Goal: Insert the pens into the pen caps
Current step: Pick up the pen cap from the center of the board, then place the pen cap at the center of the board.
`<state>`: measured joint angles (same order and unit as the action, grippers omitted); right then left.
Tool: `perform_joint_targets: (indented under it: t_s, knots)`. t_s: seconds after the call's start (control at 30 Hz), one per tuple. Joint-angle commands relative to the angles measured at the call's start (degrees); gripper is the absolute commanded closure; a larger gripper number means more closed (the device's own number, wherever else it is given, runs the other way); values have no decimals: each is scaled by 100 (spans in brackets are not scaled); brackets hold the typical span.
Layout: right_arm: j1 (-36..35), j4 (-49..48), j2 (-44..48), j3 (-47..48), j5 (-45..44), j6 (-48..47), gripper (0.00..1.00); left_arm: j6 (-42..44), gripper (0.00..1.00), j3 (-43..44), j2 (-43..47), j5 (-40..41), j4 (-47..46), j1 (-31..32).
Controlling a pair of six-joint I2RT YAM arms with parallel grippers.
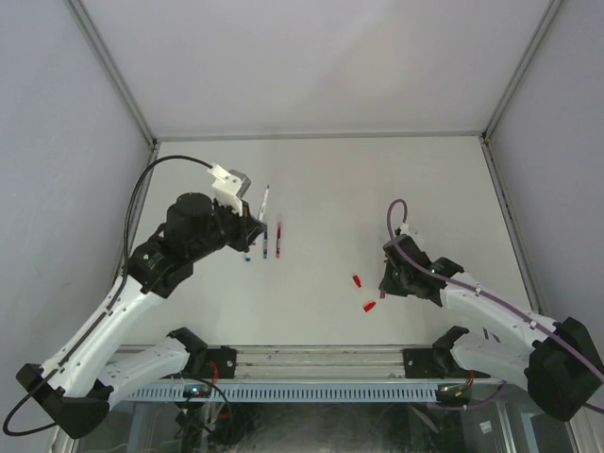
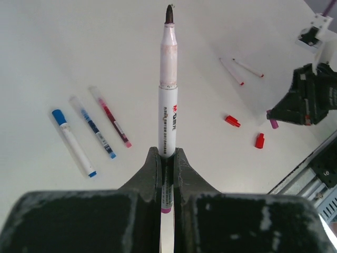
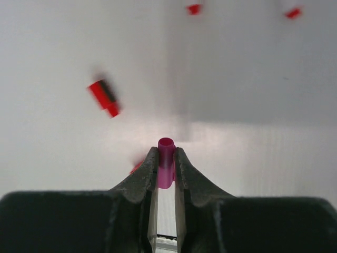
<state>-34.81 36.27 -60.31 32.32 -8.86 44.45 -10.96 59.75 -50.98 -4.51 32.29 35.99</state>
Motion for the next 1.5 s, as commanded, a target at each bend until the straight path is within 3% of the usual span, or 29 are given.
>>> perform_joint_targets:
  t_s: [0.0,0.2,0.47,0.63,0.87,1.27,1.47]
  knots:
    - [-455,-927,256,308,530,-938,100,-86,100,-143,60,-145,-188,-336]
    - [-1255,-1450,-249,763,868,-2120,100,-253,100,-328,330,-45,-308,-776]
    - [-1978,-1111,-1764,1843,666,-3482,100,-618,100,-759,742,-450,-638,-1885]
    - [-2304,-701,-2581,2483,205,-4094,100,-681,100,-846,953,-191,-672,-2102]
    - [-2502,-342,-3410,2968,241,-4649,100,-723,100,-932,1121,-59,-680,-2268]
    - [-2514,-358,-4066,3145,435,-4731,85,-732,100,-937,1071,-99,-690,-2322]
    - [-2582,-389,-4005,3160,307,-4590,68,-736,100,-938,1060,-169,-705,-2347]
